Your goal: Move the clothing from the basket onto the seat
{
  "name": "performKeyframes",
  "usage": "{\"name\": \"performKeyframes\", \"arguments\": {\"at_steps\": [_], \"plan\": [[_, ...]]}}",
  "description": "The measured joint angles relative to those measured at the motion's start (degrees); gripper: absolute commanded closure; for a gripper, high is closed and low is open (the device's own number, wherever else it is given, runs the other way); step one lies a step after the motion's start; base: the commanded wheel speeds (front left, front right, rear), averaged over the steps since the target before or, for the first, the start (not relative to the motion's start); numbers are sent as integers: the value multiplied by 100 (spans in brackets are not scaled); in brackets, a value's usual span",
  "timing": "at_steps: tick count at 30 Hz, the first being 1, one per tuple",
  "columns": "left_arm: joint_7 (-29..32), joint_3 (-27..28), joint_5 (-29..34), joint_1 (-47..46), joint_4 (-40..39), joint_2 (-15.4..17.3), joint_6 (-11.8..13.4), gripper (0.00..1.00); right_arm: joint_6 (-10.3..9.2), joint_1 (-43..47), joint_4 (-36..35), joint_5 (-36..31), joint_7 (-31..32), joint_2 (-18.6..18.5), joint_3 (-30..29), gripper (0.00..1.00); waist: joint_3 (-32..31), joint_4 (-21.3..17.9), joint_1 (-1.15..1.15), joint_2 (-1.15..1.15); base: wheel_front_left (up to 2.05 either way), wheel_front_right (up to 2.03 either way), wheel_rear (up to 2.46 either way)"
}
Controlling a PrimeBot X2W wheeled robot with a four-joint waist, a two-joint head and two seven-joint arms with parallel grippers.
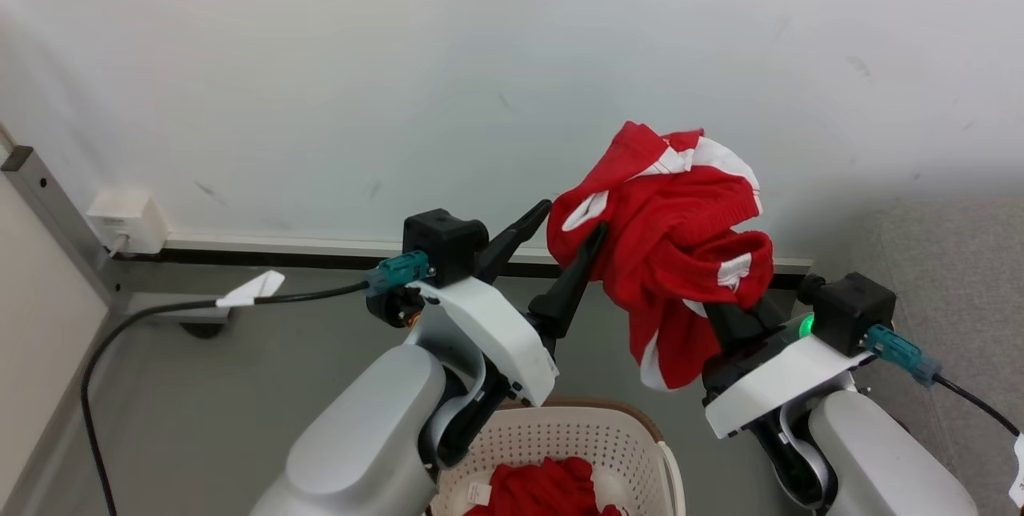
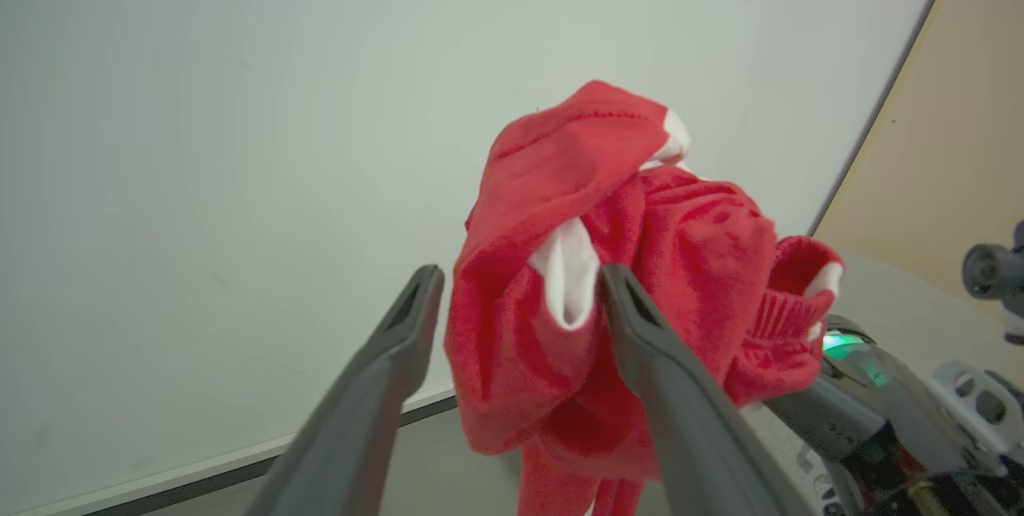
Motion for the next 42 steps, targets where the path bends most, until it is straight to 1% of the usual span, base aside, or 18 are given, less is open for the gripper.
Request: {"name": "performKeyframes", "arguments": {"at_steps": [5, 9, 15, 19, 25, 34, 38, 42], "plan": [[-108, -82, 13, 150, -141, 100, -47, 0, 0, 224, -304, -194, 0, -196, -256, 100, -12, -189, 0, 0, 0, 0, 0], [-264, -160, 83, 257, -249, 205, -94, 0, 0, 376, -588, -249, 0, -360, -509, 100, -23, -413, 0, 0, 0, 0, 0], [-388, -253, 170, 420, -293, 353, -113, 0, 0, 571, -914, -356, 0, -561, -800, 100, -9, -903, 0, 0, 0, 0, 0], [-494, -366, 307, 470, -299, 379, -131, 0, 0, 747, -1071, -394, 0, -639, -973, 100, 28, -1299, 0, 0, 0, 0, 0], [-614, -446, 364, 524, -160, 374, -119, 0, 0, 1007, -1348, -392, 0, -630, -1310, 100, 123, -1962, 0, 0, 0, 0, 0], [-695, -553, 441, 388, 53, 352, -188, 0, 0, 1289, -1791, -452, 0, -519, -1751, 100, 414, -2912, 0, 0, 0, 0, 0], [-722, -580, 442, 318, 141, 331, -198, 0, 0, 1356, -1912, -485, 0, -493, -1883, 100, 565, -3197, 0, 0, 0, 0, 0], [-731, -606, 455, 249, 167, 326, -223, 0, 0, 1358, -1960, -480, 0, -463, -2080, 100, 758, -3326, 0, 0, 0, 0, 0]]}}
